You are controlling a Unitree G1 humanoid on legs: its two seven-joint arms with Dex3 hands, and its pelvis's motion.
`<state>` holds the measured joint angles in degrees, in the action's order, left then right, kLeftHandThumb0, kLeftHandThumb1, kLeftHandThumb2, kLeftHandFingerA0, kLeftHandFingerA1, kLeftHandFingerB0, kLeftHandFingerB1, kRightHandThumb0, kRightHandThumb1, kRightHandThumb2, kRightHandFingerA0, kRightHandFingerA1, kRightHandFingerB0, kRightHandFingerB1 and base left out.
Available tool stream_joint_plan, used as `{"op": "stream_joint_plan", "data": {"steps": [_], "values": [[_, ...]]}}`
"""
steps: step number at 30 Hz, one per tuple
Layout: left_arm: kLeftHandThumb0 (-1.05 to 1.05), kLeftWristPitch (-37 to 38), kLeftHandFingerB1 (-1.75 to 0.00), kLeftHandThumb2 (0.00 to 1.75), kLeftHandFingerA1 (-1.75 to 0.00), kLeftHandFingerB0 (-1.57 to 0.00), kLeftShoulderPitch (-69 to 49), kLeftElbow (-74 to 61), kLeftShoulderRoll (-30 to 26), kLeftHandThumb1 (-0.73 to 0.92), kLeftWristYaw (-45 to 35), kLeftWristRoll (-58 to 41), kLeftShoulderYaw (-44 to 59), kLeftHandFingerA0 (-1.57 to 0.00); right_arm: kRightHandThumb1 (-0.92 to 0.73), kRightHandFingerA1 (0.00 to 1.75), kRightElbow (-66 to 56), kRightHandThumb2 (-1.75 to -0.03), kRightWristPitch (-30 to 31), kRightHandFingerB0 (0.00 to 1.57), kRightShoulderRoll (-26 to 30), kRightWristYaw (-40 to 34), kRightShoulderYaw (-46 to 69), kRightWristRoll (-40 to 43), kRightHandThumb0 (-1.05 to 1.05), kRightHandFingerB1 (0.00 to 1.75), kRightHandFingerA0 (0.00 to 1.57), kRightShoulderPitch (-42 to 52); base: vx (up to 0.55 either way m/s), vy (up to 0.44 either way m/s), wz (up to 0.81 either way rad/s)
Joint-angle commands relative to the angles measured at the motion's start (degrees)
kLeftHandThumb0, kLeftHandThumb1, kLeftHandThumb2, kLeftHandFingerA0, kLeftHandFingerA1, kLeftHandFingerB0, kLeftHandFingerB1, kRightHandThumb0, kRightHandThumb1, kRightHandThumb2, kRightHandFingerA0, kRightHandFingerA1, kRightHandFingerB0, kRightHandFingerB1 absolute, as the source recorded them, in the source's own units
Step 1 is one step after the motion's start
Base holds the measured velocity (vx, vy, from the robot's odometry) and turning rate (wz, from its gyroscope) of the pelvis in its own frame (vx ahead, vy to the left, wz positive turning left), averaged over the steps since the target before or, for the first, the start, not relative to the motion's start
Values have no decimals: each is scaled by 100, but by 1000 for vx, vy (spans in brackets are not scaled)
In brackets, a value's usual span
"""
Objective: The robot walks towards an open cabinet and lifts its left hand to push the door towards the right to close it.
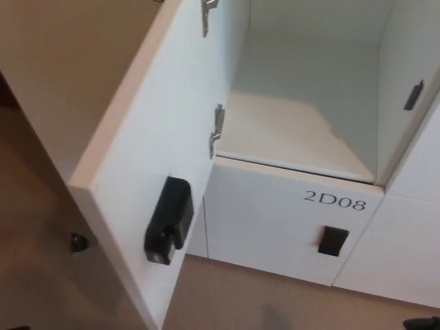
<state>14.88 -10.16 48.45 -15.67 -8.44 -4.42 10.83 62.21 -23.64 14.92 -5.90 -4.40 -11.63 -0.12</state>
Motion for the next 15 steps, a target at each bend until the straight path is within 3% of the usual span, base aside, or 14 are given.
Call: {"op": "stream_joint_plan", "data": {"steps": [1, 15], "values": [[-3, -19, -46, 56, -53, -44, 15, -8, -36, 60, 34, 31, 21, -63, -67, 52, -15, -59, 74, 49, 53, -4, 3, -32, -30, 43, 67, -28, 0, 0, 0], [-5, -73, -47, 56, -53, -45, 6, -74, -26, 60, 67, 28, 24, -63, -67, 51, -14, -59, 115, 49, 37, -18, 7, -46, -31, 43, 66, -53, 4, -17, 3]]}}
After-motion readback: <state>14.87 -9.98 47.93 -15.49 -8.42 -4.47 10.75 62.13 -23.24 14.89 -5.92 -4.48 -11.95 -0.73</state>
